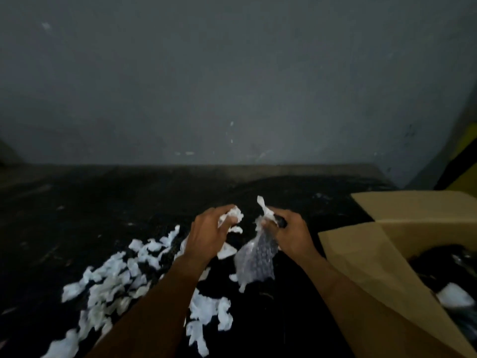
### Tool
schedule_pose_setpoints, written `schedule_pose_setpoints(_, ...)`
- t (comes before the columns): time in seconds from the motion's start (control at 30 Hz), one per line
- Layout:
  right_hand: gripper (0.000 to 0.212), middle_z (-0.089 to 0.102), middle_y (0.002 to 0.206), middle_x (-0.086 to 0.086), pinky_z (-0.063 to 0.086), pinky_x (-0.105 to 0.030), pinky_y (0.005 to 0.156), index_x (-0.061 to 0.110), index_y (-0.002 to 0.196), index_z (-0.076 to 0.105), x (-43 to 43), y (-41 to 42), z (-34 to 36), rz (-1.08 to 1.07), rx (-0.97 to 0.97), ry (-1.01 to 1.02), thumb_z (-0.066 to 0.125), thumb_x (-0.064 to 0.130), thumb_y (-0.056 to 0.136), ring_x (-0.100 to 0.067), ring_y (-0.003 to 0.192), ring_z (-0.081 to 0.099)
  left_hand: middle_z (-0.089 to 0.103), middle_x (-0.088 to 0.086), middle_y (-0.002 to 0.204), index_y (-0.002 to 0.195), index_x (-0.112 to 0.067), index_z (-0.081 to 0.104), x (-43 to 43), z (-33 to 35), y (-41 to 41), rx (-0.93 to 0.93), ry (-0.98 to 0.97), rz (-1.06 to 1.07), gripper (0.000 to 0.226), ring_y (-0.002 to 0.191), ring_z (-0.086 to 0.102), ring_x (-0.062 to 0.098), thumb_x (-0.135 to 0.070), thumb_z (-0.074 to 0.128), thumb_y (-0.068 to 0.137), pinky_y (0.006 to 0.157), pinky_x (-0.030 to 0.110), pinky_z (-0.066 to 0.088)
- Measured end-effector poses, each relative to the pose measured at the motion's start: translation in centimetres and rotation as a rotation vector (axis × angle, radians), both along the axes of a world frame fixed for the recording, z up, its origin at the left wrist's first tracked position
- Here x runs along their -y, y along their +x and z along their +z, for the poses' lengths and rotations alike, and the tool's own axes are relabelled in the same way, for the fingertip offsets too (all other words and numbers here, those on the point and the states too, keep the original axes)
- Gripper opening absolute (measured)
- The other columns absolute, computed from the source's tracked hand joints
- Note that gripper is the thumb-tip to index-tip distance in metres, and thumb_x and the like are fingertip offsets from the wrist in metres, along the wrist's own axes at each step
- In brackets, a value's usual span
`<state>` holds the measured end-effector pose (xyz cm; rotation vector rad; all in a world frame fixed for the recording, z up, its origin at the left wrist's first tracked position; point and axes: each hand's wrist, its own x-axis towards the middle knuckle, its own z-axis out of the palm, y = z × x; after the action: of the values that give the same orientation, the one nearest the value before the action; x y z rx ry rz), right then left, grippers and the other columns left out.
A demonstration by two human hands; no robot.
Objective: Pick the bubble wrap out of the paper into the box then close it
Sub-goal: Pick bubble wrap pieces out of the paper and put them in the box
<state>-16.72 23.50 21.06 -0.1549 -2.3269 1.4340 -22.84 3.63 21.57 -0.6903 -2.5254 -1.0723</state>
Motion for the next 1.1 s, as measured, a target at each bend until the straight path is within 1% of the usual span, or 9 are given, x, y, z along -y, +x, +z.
schedule_pose_setpoints(0.17, 0.036, 0.062, 0.103, 0.0, 0.041, -0.021, 0.084, 0.023, 0.119, 0.066, -0.4, 4.4, 3.3, -0.078, 0.041, 0.049, 0.072, 0.03, 0.084, -0.011, 0.096, 0.06, 0.069, -0.003, 0.109, 0.112, -0.025, 0.07, -0.7, 2.2, 3.0, -0.025, 0.067, -0.061, 0.027, 0.098, 0.061, 0.006, -0.037, 0.063, 0.089, 0.083, 0.015, 0.041)
schedule_pose_setpoints(0.37, 0.029, 0.067, 0.101, 0.001, 0.051, -0.026, 0.085, 0.022, 0.112, 0.069, -2.9, 10.6, 5.9, -0.18, 0.001, 0.085, 0.071, 0.032, 0.084, -0.006, 0.091, 0.063, 0.069, -0.002, 0.103, 0.111, -0.023, 0.071, -4.0, 4.0, 6.4, -0.048, 0.208, -0.15, 0.025, 0.093, 0.065, 0.011, -0.033, 0.066, 0.089, 0.082, 0.023, 0.047)
schedule_pose_setpoints(0.43, 0.014, 0.066, 0.092, 0.006, 0.05, -0.017, 0.074, 0.025, 0.099, 0.068, -4.2, 13.1, 7.1, -0.211, -0.015, 0.081, 0.069, 0.029, 0.086, -0.003, 0.081, 0.061, 0.069, -0.003, 0.103, 0.111, -0.021, 0.07, -5.9, 4.6, 7.8, -0.06, 0.225, -0.183, 0.024, 0.093, 0.064, 0.011, -0.028, 0.066, 0.089, 0.083, 0.022, 0.046)
schedule_pose_setpoints(0.5, 0.004, 0.064, 0.08, 0.006, 0.053, -0.023, 0.067, 0.03, 0.088, 0.065, -6.0, 15.3, 7.9, -0.258, -0.031, 0.093, 0.069, 0.032, 0.086, -0.008, 0.072, 0.061, 0.069, -0.002, 0.104, 0.111, -0.019, 0.071, -8.2, 5.2, 9.1, -0.063, 0.248, -0.227, 0.023, 0.094, 0.065, 0.012, -0.025, 0.067, 0.089, 0.083, 0.022, 0.045)
schedule_pose_setpoints(0.6, 0.015, 0.069, 0.078, -0.001, 0.056, -0.039, 0.072, 0.022, 0.091, 0.071, -9.9, 18.4, 8.9, -0.358, -0.067, 0.091, 0.07, 0.035, 0.085, -0.015, 0.071, 0.066, 0.07, 0.0, 0.105, 0.111, -0.018, 0.071, -12.6, 6.3, 11.3, -0.094, 0.258, -0.302, 0.023, 0.095, 0.065, 0.013, -0.025, 0.066, 0.09, 0.084, 0.02, 0.044)
schedule_pose_setpoints(0.7, 0.021, 0.066, 0.067, -0.003, 0.051, -0.037, 0.061, 0.019, 0.075, 0.066, -14.5, 21.5, 9.7, -0.471, -0.106, 0.13, 0.07, 0.038, 0.084, -0.016, 0.063, 0.064, 0.069, 0.0, 0.11, 0.113, -0.018, 0.07, -17.7, 7.7, 13.9, -0.111, 0.265, -0.367, 0.024, 0.099, 0.063, 0.012, -0.026, 0.063, 0.091, 0.086, 0.022, 0.044)
schedule_pose_setpoints(0.8, 0.034, 0.068, 0.069, -0.012, 0.051, -0.04, 0.06, 0.01, 0.08, 0.069, -20.0, 24.3, 10.5, -0.533, -0.109, 0.156, 0.069, 0.043, 0.084, -0.026, 0.067, 0.066, 0.07, 0.002, 0.109, 0.112, -0.019, 0.07, -23.6, 8.6, 16.0, -0.146, 0.263, -0.415, 0.026, 0.098, 0.064, 0.016, -0.033, 0.061, 0.092, 0.084, 0.025, 0.046)
schedule_pose_setpoints(0.97, 0.008, 0.07, 0.072, 0.005, 0.052, -0.03, 0.062, 0.023, 0.082, 0.071, -29.6, 28.4, 10.9, -0.55, -0.137, 0.128, 0.072, 0.03, 0.085, -0.007, 0.068, 0.066, 0.069, 0.0, 0.11, 0.112, -0.018, 0.07, -34.3, 8.0, 20.2, -0.117, 0.3, -0.427, 0.027, 0.098, 0.062, 0.014, -0.032, 0.063, 0.09, 0.081, 0.021, 0.041)
schedule_pose_setpoints(1.1, 0.024, 0.057, 0.049, 0.013, 0.035, -0.01, 0.045, 0.023, 0.064, 0.062, -36.1, 30.3, 9.0, -0.53, -0.143, 0.107, 0.071, 0.022, 0.086, 0.006, 0.047, 0.051, 0.07, -0.001, 0.105, 0.108, -0.021, 0.071, -41.2, 5.6, 22.9, -0.099, 0.293, -0.403, 0.021, 0.095, 0.063, 0.014, -0.029, 0.064, 0.09, 0.08, 0.021, 0.041)
